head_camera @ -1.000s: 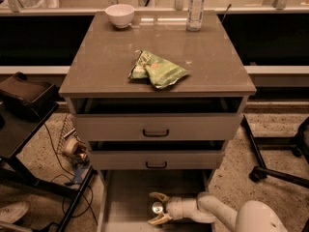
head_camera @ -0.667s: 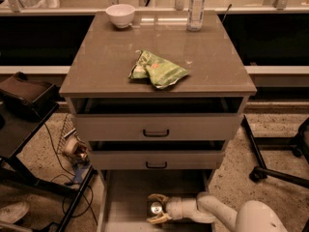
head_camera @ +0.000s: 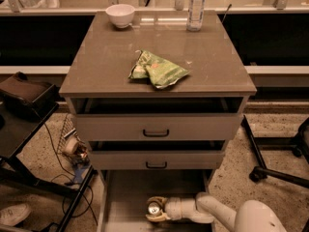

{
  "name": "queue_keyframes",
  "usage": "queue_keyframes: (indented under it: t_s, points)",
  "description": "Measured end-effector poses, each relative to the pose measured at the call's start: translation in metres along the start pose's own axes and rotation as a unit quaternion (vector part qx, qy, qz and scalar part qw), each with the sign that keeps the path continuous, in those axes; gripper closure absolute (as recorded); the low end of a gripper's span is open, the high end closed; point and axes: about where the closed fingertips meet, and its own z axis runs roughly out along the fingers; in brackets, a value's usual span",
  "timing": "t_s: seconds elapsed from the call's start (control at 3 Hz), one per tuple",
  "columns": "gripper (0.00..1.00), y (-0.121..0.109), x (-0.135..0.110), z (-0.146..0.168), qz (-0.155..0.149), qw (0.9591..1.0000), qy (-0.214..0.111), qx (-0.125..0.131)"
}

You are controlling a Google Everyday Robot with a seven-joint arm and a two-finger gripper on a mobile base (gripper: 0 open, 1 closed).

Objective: Pick green can from bottom drawer and place on counter

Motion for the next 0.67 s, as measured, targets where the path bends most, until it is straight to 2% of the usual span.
queue_keyframes:
  t_s: [0.33, 0.67]
  points:
    - [1.0, 0.0, 0.0, 0.0, 0.0, 1.0, 0.0, 0.0]
    - [1.0, 0.003, -0.017, -0.002, 0.003, 1.0, 0.007, 0.002]
